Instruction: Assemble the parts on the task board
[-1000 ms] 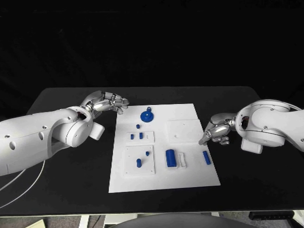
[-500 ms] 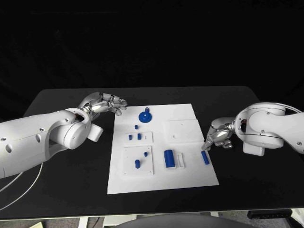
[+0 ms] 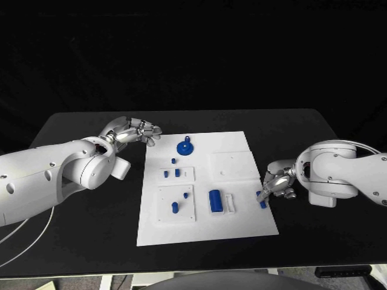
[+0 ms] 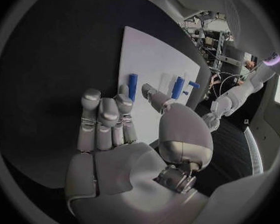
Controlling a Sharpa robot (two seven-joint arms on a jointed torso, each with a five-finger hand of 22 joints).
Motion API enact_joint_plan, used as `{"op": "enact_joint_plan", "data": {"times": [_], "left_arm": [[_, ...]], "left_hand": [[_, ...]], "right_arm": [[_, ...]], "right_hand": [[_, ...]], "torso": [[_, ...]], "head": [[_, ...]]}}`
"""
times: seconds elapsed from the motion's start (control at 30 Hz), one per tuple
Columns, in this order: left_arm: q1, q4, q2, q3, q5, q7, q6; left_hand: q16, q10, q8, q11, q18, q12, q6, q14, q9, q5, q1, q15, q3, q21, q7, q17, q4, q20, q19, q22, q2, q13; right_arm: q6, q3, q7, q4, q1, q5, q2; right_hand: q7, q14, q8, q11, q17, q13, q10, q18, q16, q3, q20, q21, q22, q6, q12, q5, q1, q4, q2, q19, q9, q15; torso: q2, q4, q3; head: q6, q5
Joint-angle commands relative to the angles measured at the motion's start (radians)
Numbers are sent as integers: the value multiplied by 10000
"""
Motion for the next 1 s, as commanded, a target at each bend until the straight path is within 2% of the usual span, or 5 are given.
{"op": "enact_joint_plan", "data": {"times": [0.03,0.43,0.67,0.77,1.0], "left_arm": [[8,34,3,6,36,58,126],[8,43,-5,6,36,57,141],[8,57,-37,6,36,56,139],[8,60,-43,6,36,55,135],[8,60,-43,6,34,38,147]], "left_hand": [[-64,-53,68,-29,-150,-35,-77,76,-17,35,4,6,-17,-57,-8,12,37,-87,21,18,74,11],[-67,-54,70,-29,-150,-36,-77,76,-18,33,4,6,-17,-60,-9,17,40,-87,21,21,76,11],[-69,-54,70,-29,-150,-36,-78,76,-19,33,5,6,-16,-61,-9,19,43,-87,22,23,81,11],[-70,-55,71,-29,-150,-36,-78,76,-20,33,5,6,-16,-62,-9,21,44,-88,22,23,82,11],[-73,-56,72,-29,-150,-36,-79,76,-21,32,5,6,-17,-65,-9,25,47,-87,22,26,83,11]], "right_arm": [[207,1,-37,47,-28,-411,26],[-232,-18,-57,28,-200,-1666,334],[-517,-50,-69,-38,-590,-2163,662],[-659,-55,-76,-18,-667,-2167,746],[-434,-59,-87,10,-684,-2344,844]], "right_hand": [[-9,10,53,-11,10,14,57,288,13,-47,10,-40,97,78,46,-13,-69,37,74,-6,11,-60],[-14,7,50,-16,11,15,56,288,12,-49,8,-41,100,85,44,-12,-66,44,116,-13,11,-64],[-20,5,47,-22,12,15,61,288,11,-37,2,-38,107,97,42,-12,-4,-3,189,-21,11,-68],[-21,5,45,-23,12,15,62,288,10,-36,2,-38,108,98,41,-12,6,-13,197,-23,11,-68],[-19,2,38,-21,10,12,59,288,6,-42,3,-39,110,92,36,-12,15,-30,190,-28,8,-67]], "torso": [[-6,0,-4],[-3,5,-6],[2,3,2],[1,5,5],[-5,-5,1]], "head": [[-13,-2],[-26,4],[-49,50],[-73,72],[-92,89]]}}
